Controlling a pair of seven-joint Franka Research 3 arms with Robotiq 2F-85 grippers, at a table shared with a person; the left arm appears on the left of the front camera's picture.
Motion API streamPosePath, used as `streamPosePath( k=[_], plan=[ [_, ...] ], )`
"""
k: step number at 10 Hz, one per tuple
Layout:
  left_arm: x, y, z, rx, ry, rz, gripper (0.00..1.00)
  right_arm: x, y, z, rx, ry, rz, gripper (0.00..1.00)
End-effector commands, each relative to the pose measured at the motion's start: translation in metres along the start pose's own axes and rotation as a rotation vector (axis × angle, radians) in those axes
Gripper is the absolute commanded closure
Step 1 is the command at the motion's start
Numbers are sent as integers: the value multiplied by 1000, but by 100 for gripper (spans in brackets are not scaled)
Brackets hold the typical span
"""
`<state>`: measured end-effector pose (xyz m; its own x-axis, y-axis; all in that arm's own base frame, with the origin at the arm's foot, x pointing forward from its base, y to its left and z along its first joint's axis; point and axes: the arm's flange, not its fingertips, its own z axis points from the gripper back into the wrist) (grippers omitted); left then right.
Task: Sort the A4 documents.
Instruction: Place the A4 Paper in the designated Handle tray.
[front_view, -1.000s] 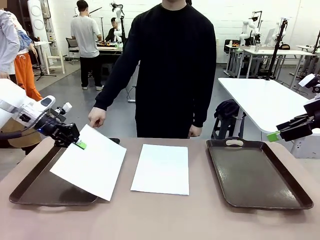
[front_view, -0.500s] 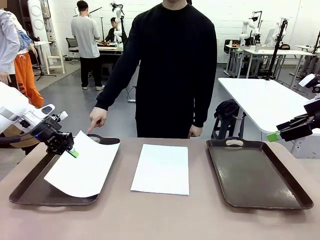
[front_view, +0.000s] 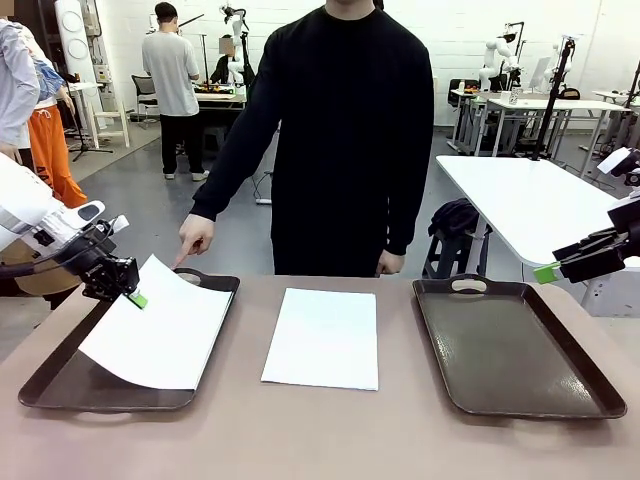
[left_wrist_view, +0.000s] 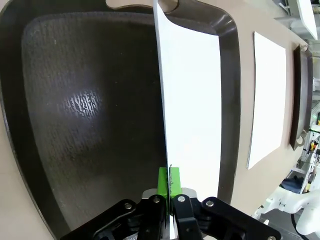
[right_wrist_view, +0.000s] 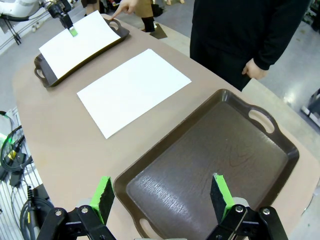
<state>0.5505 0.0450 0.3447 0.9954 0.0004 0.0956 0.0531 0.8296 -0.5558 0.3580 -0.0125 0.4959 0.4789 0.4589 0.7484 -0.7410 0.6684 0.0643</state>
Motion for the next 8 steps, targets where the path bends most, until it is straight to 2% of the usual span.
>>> streamPosePath(
  k=[1,4,5,8],
  plan=[
    [-1,2,1,69,13,33,99,-1,-3,-2,19,-15,6,0],
    [-3,5,-2,70,8,45,99,-1,-3,-2,19,-15,6,0],
    [-4,3,-1,78,3,53,86,-1,-3,-2,19,-15,6,0],
    [-5,3,2,106,8,42,59,-1,-3,-2,19,-15,6,0]
  ],
)
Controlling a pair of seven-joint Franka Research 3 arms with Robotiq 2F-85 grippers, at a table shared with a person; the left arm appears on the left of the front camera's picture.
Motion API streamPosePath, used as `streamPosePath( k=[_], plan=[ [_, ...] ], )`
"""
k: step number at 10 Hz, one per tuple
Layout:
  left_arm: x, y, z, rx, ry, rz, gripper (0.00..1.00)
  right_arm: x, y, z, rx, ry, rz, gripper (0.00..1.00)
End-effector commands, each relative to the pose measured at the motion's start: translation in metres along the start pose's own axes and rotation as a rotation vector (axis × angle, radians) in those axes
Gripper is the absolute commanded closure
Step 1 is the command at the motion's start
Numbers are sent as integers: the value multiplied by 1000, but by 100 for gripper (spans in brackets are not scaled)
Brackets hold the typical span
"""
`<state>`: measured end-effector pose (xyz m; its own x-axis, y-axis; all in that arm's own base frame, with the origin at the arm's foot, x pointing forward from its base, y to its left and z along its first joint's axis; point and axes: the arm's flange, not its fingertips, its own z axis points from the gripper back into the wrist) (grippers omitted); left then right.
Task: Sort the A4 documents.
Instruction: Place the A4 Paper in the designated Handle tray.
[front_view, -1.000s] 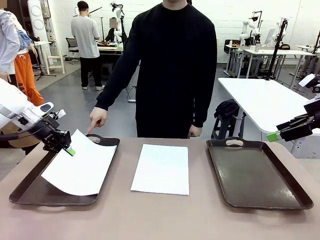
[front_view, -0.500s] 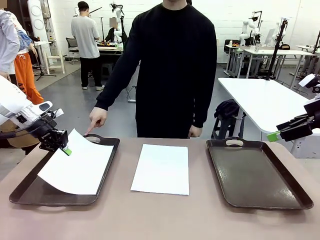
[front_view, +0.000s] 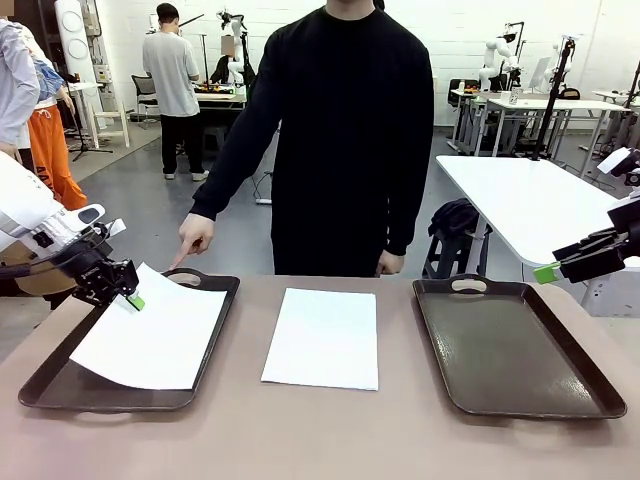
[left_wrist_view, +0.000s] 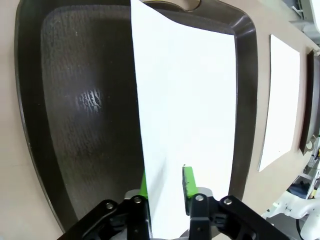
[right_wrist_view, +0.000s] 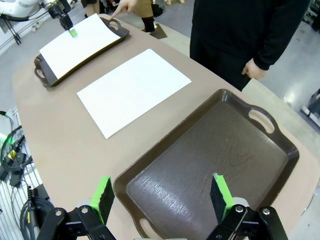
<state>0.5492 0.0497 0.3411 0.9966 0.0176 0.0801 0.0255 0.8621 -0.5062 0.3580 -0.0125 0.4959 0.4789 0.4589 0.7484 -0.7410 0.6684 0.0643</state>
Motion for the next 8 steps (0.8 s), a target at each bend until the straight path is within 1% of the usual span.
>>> streamPosePath(
  k=[1,2,3,4,5,6,8],
  plan=[
    [-3,-2,4,65,9,19,47,-1,-3,-2,19,-15,6,0],
    [-3,-2,5,118,12,22,40,-1,-3,-2,19,-15,6,0],
    [-2,-3,7,155,16,20,27,-1,-3,-2,19,-15,6,0],
    [-1,-3,8,165,19,17,20,-1,-3,-2,19,-15,6,0],
    [0,-4,9,174,21,16,7,-1,-3,-2,19,-15,6,0],
    [1,-5,11,181,20,12,0,-1,-3,-2,19,-15,6,0],
    [1,-7,13,160,5,15,0,-1,-3,-2,19,-15,6,0]
  ],
)
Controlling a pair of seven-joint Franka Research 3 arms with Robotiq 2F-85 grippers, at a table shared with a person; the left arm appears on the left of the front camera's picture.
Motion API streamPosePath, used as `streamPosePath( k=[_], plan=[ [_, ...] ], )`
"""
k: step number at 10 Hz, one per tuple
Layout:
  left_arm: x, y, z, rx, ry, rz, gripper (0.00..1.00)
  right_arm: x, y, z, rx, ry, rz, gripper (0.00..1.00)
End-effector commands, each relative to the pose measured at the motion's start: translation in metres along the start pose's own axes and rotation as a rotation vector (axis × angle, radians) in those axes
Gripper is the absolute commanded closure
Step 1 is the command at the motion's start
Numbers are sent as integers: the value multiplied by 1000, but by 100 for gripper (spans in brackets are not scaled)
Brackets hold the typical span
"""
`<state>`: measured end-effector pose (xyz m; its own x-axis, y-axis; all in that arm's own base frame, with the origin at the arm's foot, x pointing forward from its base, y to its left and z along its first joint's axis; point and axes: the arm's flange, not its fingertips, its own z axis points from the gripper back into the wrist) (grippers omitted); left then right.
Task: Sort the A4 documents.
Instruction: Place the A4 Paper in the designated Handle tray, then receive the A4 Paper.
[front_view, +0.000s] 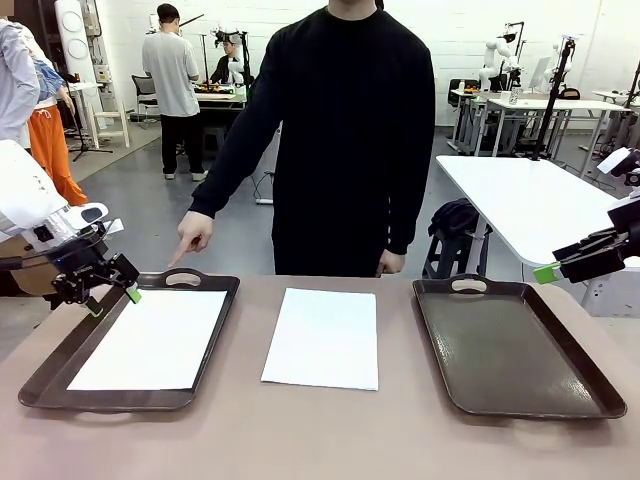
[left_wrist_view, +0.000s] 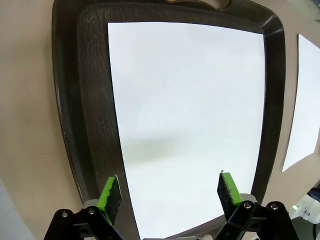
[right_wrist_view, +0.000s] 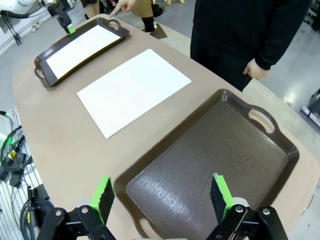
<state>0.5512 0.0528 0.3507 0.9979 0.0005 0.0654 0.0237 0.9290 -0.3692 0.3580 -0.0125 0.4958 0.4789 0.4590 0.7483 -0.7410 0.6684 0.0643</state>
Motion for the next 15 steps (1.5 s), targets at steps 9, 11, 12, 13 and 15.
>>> streamPosePath(
  k=[9,11,12,13,15],
  plan=[
    [0,0,0,0,0,0,0,-1,-3,-2,19,-16,6,0],
    [0,0,0,0,0,0,0,-1,-3,-2,19,-16,6,0],
    [0,0,0,0,0,0,0,-1,-3,-2,19,-16,6,0],
    [0,0,0,0,0,0,0,-1,-3,-2,19,-16,6,0],
    [0,0,0,0,0,0,0,-1,-3,-2,19,-16,6,0]
  ],
)
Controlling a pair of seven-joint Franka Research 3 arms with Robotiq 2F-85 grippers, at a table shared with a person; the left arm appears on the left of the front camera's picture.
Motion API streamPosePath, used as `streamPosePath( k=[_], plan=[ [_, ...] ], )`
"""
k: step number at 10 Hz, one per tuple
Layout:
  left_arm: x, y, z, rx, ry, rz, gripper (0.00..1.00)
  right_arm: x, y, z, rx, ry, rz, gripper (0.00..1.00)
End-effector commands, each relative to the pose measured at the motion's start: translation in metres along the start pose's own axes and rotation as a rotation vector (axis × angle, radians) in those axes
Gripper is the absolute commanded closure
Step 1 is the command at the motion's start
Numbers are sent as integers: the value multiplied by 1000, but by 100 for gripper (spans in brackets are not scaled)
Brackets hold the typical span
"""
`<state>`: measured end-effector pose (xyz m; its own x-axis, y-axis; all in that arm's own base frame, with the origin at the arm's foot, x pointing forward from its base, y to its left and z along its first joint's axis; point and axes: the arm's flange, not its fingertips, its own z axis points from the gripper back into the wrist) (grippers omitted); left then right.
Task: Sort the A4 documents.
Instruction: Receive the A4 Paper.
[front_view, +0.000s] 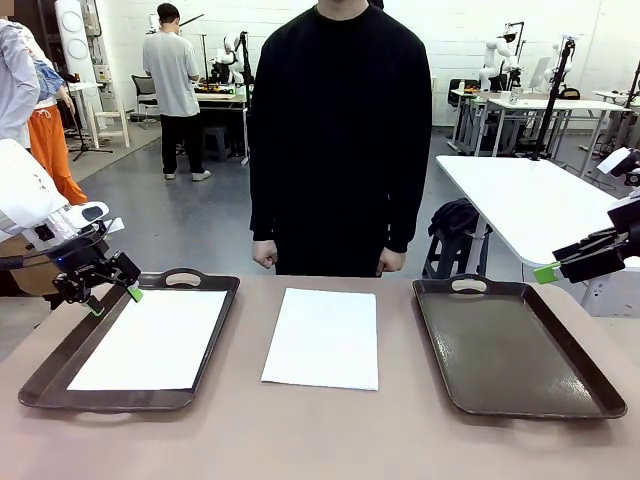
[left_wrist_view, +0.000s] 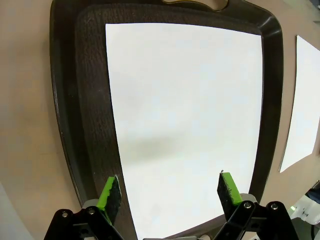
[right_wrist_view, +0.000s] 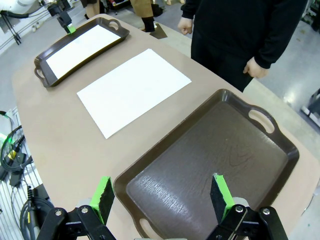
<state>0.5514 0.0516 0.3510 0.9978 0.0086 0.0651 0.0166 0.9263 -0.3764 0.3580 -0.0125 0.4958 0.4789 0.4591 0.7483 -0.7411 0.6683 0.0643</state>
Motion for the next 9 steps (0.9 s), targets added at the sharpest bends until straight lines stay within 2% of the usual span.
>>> streamPosePath(
  k=[1,3,4,6,7,9],
  plan=[
    [0,1,0,7,3,-8,0,-1,-3,-2,19,-16,6,0],
    [0,0,0,0,0,0,0,-1,-3,-2,19,-16,6,0],
    [-3,-23,11,96,-43,-89,0,-1,-3,-2,19,-16,6,0],
    [-36,-65,52,191,-205,-240,0,-1,-3,-2,19,-16,6,0],
    [-54,-79,70,183,-254,-312,0,-1,-3,-2,19,-16,6,0],
    [-89,-98,99,129,-260,-529,0,-1,-3,-2,19,-16,6,0]
  ],
)
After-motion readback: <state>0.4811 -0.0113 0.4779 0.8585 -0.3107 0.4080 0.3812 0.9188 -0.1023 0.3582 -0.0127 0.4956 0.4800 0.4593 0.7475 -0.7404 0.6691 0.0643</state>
